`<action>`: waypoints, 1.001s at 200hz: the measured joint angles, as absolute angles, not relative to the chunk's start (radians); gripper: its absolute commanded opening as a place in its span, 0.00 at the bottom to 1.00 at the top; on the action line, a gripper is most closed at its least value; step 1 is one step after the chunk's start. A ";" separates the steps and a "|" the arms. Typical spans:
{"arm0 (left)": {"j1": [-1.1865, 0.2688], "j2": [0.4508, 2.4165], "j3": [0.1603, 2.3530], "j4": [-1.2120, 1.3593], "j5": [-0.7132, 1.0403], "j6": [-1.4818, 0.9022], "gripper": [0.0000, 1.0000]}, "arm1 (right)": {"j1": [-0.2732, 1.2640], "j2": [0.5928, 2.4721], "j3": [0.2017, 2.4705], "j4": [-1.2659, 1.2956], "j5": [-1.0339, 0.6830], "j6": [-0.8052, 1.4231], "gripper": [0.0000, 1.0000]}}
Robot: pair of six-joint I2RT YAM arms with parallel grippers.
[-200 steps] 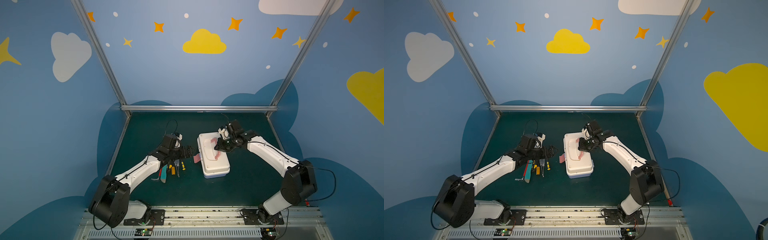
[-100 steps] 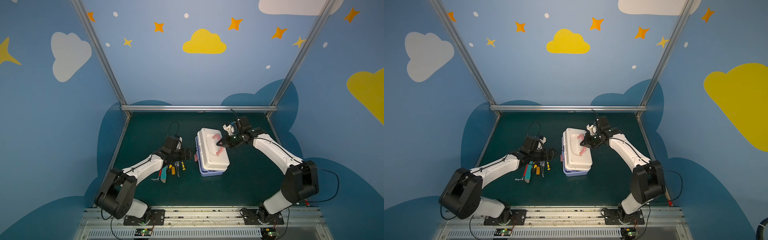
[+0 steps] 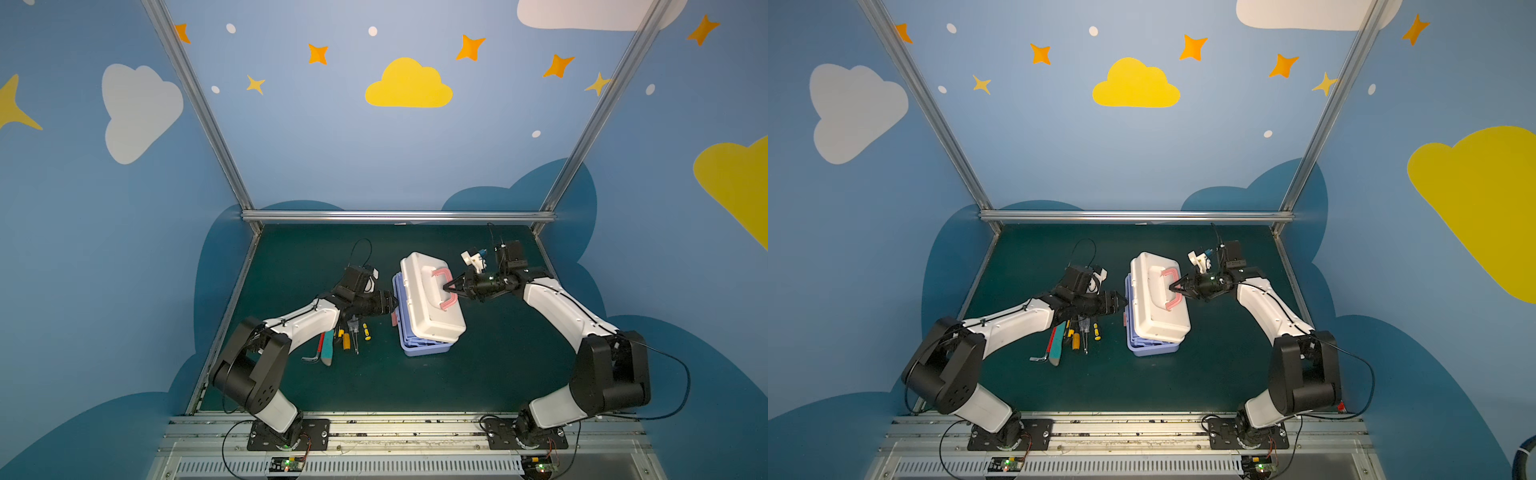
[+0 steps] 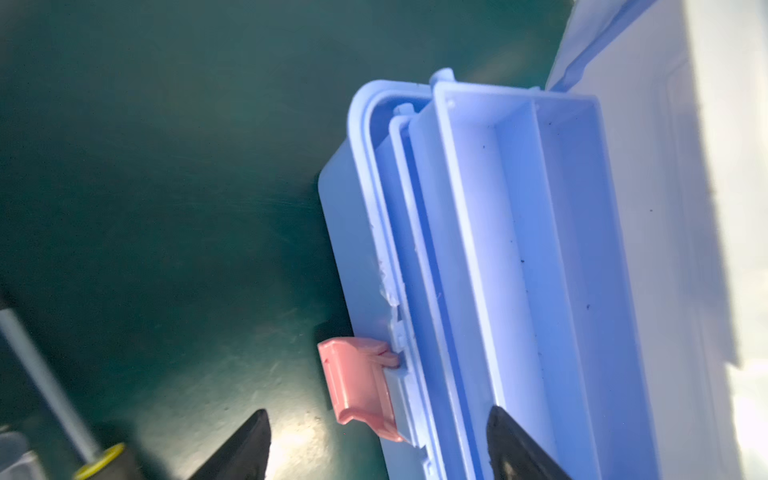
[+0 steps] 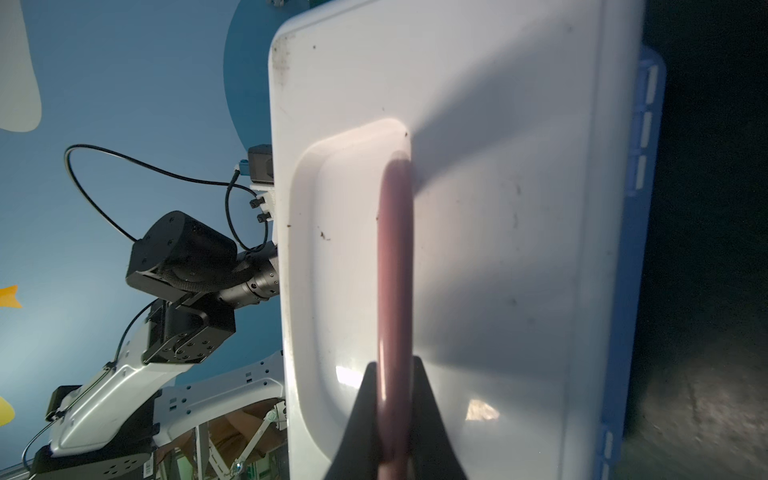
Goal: Pack the tool kit
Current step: 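Lift the white lid upward by its pink handle with the right gripper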
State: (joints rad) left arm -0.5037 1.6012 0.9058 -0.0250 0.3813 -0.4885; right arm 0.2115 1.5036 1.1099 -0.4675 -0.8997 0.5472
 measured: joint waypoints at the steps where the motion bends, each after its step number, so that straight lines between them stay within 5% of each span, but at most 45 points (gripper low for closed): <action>1: -0.505 1.603 0.906 -0.025 0.381 -0.488 0.75 | 0.212 1.504 1.110 -0.467 -0.900 0.547 0.00; 27: -0.511 1.634 0.909 -0.030 0.380 -0.486 0.63 | 0.203 1.486 1.104 -0.459 -0.907 0.554 0.00; 132: -0.525 1.661 0.932 -0.031 0.393 -0.483 0.61 | 0.202 1.480 1.071 -0.405 -0.918 0.577 0.00; 200: -0.533 1.717 0.950 -0.006 0.411 -0.483 0.48 | 0.202 1.480 1.065 -0.392 -0.925 0.583 0.00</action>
